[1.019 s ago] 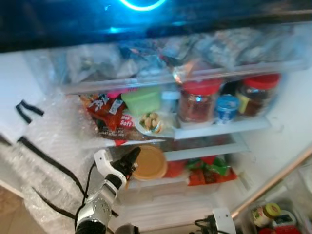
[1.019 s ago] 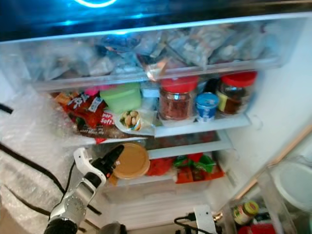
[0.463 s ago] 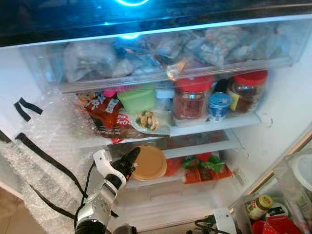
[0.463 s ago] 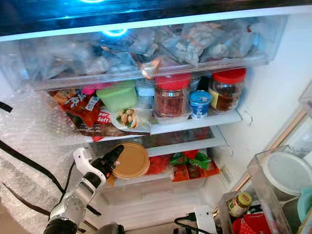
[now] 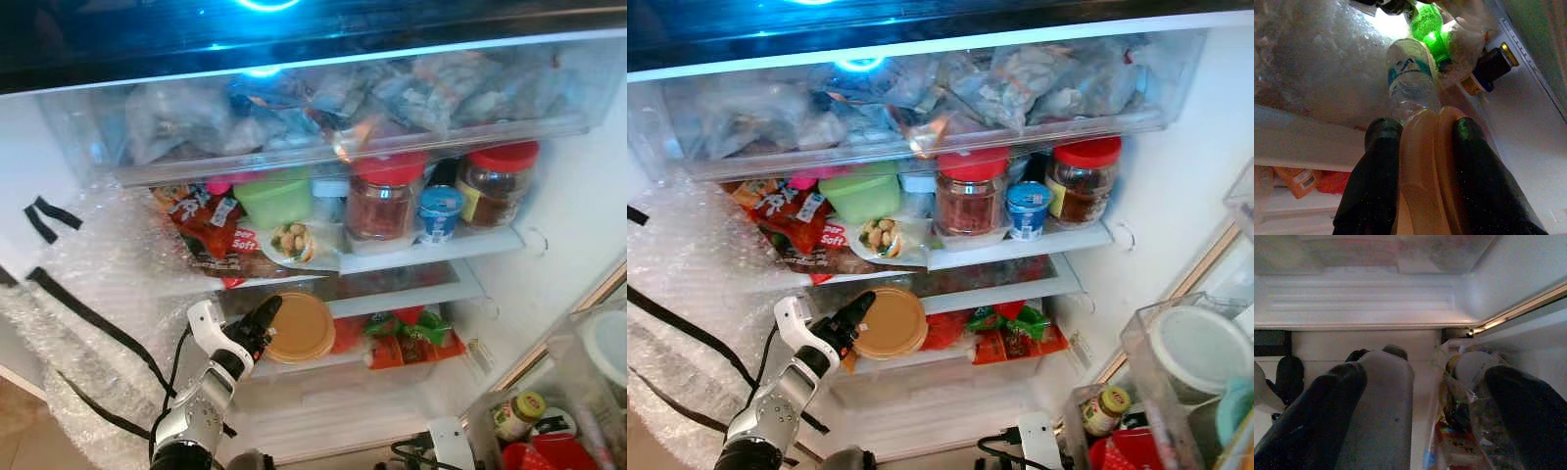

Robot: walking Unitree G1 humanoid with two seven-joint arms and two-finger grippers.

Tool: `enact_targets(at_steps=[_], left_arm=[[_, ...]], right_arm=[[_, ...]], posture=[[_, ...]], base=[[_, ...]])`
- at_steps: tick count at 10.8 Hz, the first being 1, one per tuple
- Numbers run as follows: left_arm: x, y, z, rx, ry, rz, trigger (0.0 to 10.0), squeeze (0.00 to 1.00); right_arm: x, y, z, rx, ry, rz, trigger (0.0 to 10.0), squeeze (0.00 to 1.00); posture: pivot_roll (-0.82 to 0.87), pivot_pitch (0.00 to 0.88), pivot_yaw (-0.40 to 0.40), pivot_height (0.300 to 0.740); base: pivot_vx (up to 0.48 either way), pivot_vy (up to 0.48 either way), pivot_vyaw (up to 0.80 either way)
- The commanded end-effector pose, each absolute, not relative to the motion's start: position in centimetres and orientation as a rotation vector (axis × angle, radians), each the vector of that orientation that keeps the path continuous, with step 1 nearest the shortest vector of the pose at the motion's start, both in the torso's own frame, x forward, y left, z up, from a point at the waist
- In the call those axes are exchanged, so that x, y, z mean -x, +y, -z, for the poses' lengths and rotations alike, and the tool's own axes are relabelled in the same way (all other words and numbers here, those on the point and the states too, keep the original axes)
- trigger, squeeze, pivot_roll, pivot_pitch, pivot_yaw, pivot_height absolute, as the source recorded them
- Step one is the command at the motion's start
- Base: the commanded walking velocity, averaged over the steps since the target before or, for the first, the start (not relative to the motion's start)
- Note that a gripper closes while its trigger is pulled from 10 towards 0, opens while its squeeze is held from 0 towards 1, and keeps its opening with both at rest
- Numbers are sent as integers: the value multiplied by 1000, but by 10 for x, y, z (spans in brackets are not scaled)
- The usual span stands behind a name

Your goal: Restocking fridge

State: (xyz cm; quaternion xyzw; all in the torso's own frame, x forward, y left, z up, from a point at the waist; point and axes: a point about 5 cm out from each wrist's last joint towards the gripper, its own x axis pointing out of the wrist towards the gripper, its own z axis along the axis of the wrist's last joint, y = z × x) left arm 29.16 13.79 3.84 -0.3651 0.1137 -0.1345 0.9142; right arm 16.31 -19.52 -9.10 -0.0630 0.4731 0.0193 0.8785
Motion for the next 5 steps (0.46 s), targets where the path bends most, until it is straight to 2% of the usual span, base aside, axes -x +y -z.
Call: enact_targets(at_steps=[1, 5], left_arm=[[-291, 139, -39, 744, 226, 273, 10000, 0], [-292, 139, -39, 744, 226, 270, 10000, 0]], right_arm=[[-156, -195, 94, 132, 1017, -41, 10000, 0], [-157, -194, 94, 134, 1014, -44, 10000, 0]], posture=[[-22, 35, 29, 670], [-20, 35, 28, 670]], base=[[0, -292, 0], [0, -295, 0]])
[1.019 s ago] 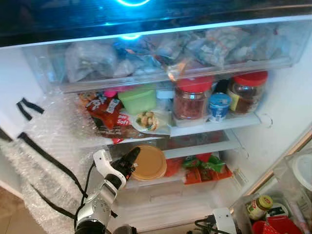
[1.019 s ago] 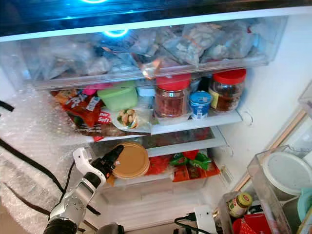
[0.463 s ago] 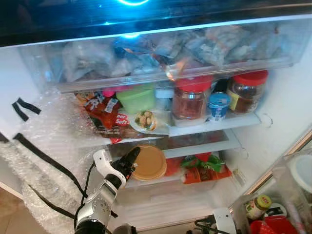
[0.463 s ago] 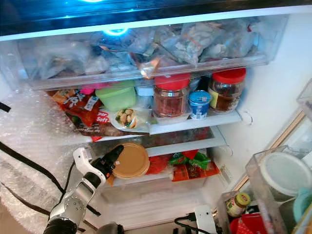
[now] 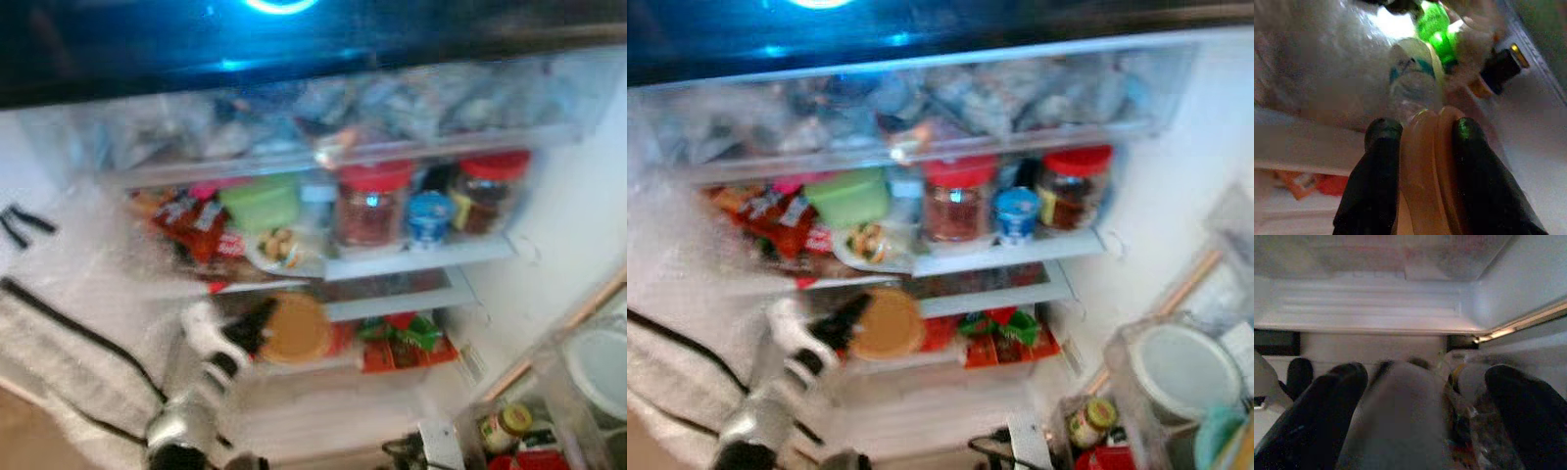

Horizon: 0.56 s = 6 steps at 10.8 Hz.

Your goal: Restocking fridge

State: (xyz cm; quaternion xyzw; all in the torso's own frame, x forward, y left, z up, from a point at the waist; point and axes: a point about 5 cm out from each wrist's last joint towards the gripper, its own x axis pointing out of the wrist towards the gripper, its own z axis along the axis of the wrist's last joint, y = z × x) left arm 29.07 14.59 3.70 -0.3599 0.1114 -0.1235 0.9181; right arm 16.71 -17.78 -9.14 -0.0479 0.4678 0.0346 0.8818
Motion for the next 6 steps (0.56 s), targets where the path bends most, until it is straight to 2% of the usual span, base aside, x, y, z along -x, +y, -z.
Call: enact_targets(at_steps=[1, 4, 6], left_arm=[[-292, 139, -39, 744, 226, 270, 10000, 0], [-292, 138, -39, 745, 225, 275, 10000, 0], [-292, 137, -39, 750, 225, 273, 10000, 0]], right_arm=[[-157, -194, 94, 134, 1014, -44, 10000, 0], [-157, -194, 94, 134, 1016, -46, 10000, 0], [-156, -193, 94, 135, 1017, -50, 10000, 0]], posture=[[-21, 35, 28, 670], [-22, 35, 28, 670], [-22, 36, 29, 670]], base=[[0, -281, 0], [0, -276, 0], [0, 0, 0]])
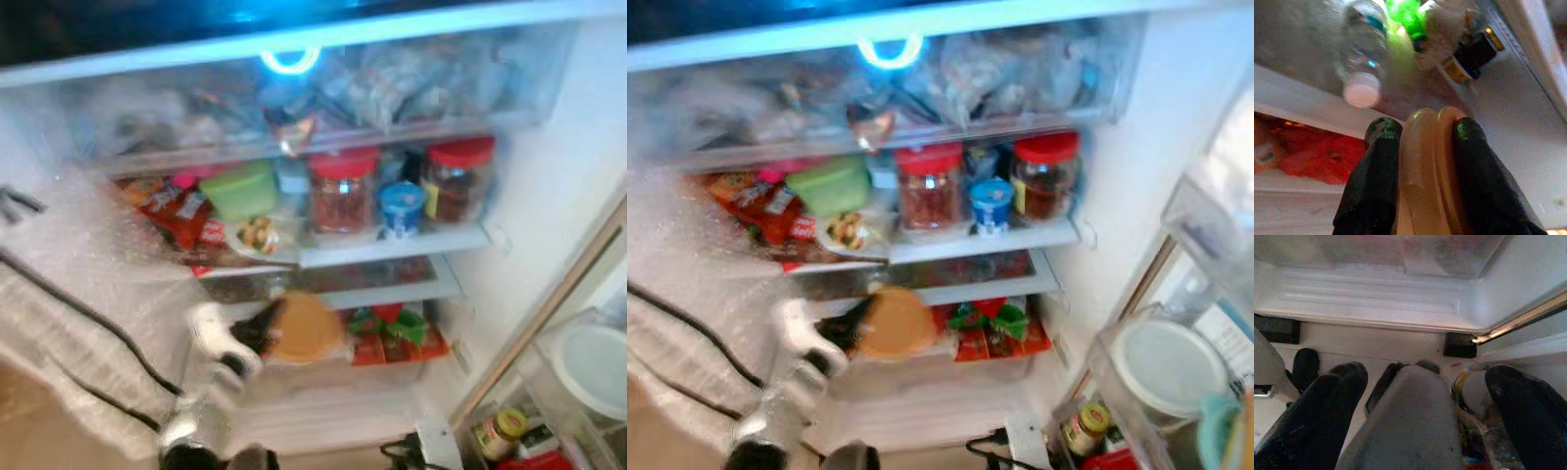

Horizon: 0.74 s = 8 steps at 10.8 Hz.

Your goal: Restocking fridge

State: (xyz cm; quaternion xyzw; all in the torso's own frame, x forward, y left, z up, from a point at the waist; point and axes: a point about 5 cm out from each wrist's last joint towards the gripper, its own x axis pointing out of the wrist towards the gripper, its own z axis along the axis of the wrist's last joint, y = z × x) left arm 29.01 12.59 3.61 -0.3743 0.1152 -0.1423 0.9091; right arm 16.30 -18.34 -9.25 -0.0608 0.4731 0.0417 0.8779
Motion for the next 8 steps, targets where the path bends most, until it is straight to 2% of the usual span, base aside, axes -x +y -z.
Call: enact_targets(at_steps=[1, 8], left_arm=[[-293, 137, -38, 755, 229, 273, 10000, 0], [-304, 133, -39, 802, 217, 268, 10000, 0]], right_arm=[[-156, -193, 94, 136, 1017, -52, 10000, 0], [-155, -193, 95, 145, 1021, -69, 10000, 0]], posture=[[-22, 36, 29, 670], [-30, 34, 29, 670]], base=[[0, 0, 0], [0, 0, 0]])
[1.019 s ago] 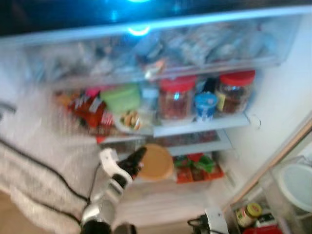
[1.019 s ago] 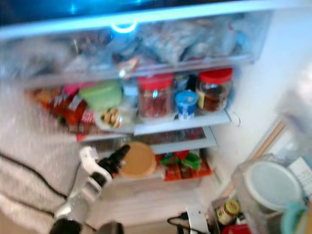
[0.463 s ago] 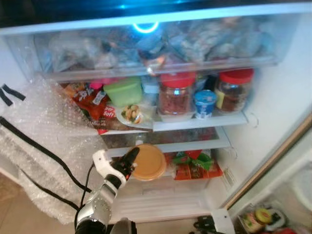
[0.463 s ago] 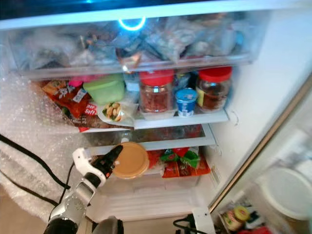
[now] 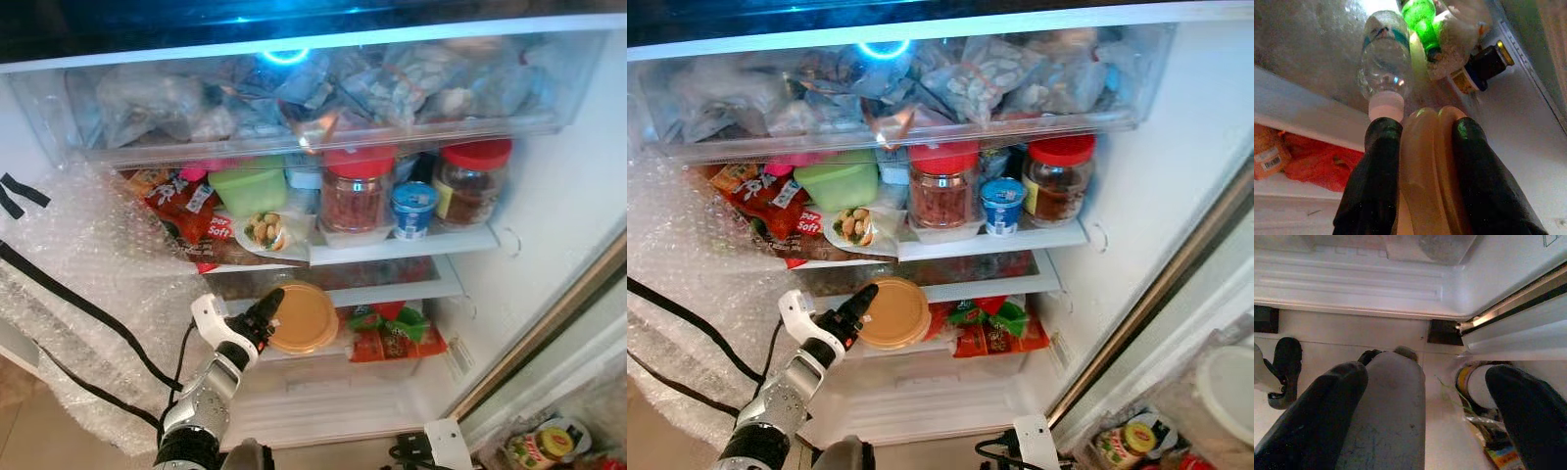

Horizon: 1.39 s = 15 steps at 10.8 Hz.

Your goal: Restocking fridge

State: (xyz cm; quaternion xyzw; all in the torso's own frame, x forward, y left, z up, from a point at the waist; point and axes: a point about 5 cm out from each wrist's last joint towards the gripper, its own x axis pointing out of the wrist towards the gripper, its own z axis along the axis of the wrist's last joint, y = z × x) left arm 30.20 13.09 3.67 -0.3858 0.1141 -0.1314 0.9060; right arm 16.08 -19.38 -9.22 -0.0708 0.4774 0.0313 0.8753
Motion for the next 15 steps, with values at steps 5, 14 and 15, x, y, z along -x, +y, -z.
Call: enact_targets(at_steps=[5, 14, 15], left_arm=[[-315, 126, -41, 858, 211, 266, 10000, 0], [-334, 130, -45, 1017, 200, 86, 10000, 0], [-330, 131, -38, 992, 245, 56, 10000, 0]], right_arm=[[-154, -192, 96, 152, 1023, -81, 10000, 0], [-145, -197, 98, 162, 1031, -76, 10000, 0], [-145, -197, 98, 164, 1031, -79, 10000, 0]], posture=[[-42, 35, 29, 670], [-91, 72, 30, 670], [-93, 75, 29, 670]], base=[[0, 0, 0], [0, 0, 0], [0, 0, 0]])
